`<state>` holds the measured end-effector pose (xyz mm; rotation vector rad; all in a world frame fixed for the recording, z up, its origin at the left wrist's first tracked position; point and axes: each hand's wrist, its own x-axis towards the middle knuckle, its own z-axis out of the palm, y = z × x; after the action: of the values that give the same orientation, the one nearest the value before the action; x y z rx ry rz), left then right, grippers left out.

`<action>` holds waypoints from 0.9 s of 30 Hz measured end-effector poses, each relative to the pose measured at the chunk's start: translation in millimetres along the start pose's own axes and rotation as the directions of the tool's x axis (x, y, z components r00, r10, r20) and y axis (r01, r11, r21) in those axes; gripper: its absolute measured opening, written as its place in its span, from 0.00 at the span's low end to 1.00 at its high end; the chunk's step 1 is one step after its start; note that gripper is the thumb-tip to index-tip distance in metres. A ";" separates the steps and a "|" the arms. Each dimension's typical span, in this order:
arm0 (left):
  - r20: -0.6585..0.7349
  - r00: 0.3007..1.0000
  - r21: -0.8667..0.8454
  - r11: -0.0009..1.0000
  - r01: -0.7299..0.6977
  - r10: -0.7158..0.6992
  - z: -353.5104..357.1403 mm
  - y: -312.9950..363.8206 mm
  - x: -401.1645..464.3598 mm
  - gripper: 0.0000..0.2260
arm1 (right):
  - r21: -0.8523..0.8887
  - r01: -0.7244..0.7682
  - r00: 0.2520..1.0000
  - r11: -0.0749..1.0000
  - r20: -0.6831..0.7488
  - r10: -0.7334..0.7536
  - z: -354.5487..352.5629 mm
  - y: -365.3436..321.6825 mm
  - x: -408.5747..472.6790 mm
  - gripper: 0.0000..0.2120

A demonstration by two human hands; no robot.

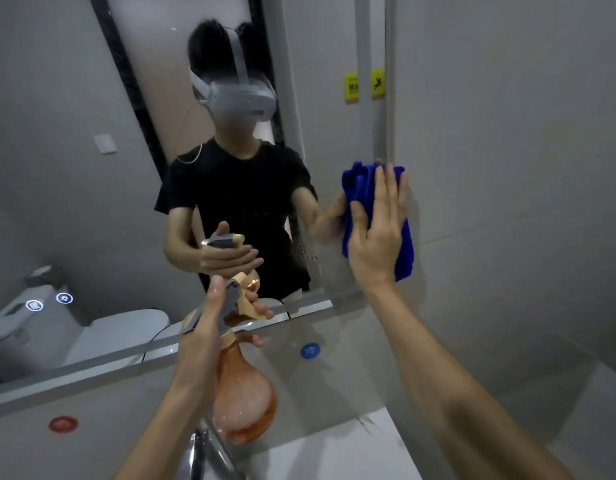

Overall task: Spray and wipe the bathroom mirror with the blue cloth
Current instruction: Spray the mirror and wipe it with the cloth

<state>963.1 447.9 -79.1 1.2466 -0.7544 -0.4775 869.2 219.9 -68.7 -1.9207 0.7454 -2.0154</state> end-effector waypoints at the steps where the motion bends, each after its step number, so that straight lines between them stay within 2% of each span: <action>1: 0.001 1.000 0.000 1.000 -0.014 0.014 -4.5 3.9 -0.3 0.27 | -0.042 0.024 1.000 0.999 -0.014 -0.025 7.8 -11.6 -3.1 0.25; 2: 0.001 1.000 -0.004 1.000 -0.026 0.026 -8.8 7.5 -0.3 0.28 | -0.062 0.077 0.997 0.995 0.011 -0.076 14.6 -23.1 -9.4 0.24; 4: -0.007 0.999 -0.029 0.999 -0.034 0.034 -16.8 13.2 1.2 0.30 | -0.006 0.248 0.955 0.969 0.166 -0.244 24.5 -41.9 -29.7 0.24; 7: -0.035 0.999 -0.024 0.999 -0.037 0.037 -29.0 16.1 2.0 0.31 | 0.161 0.417 0.791 0.895 0.421 -0.444 29.1 -46.5 -62.1 0.27; 9: -0.052 0.997 -0.014 0.999 -0.051 0.050 -38.4 15.0 0.5 0.28 | 0.202 0.502 0.688 0.841 0.496 -0.530 26.0 -29.9 -80.2 0.31; 12: -0.076 0.995 -0.024 0.998 -0.065 0.063 -49.2 14.8 -3.6 0.25 | 0.101 0.678 0.589 0.728 0.518 -0.620 11.1 11.2 -104.7 0.29; 13: -0.081 0.994 -0.026 0.997 -0.070 0.068 -51.9 14.1 -4.3 0.24 | 0.062 0.695 0.597 0.717 0.505 -0.623 4.3 26.4 -109.8 0.26; 15: -0.088 0.994 -0.028 0.997 -0.074 0.071 -54.6 14.8 -6.3 0.24 | -0.021 0.628 0.707 0.778 0.432 -0.559 -6.0 49.4 -111.2 0.22; 17: -0.092 0.993 -0.009 0.997 -0.072 0.071 -57.6 13.7 -7.2 0.24 | -0.107 0.484 0.849 0.868 0.295 -0.437 -6.7 55.2 -98.5 0.22; 20: -0.084 0.994 -0.008 0.997 -0.073 0.072 -60.8 16.4 -8.9 0.24 | -0.139 0.253 0.967 0.957 0.058 -0.247 11.3 28.4 -57.4 0.22; 23: -0.093 0.992 -0.008 0.997 -0.082 0.081 -69.4 20.2 -10.5 0.25 | -0.133 0.090 0.983 0.987 -0.146 -0.110 36.1 -27.5 -7.1 0.22; 25: -0.112 0.990 -0.016 0.996 -0.093 0.091 -78.2 23.4 -9.1 0.26 | -0.176 0.168 0.973 0.970 -0.127 -0.192 53.0 -60.7 1.2 0.23; 27: -0.129 0.987 -0.015 0.995 -0.095 0.092 -84.2 27.5 -6.0 0.25 | -0.156 0.359 0.931 0.920 -0.009 -0.365 66.5 -77.9 -19.0 0.23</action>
<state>1018.9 515.5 -65.2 1.2043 -0.6940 -0.3248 948.8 282.5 -44.1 -2.2536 0.6012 -2.2697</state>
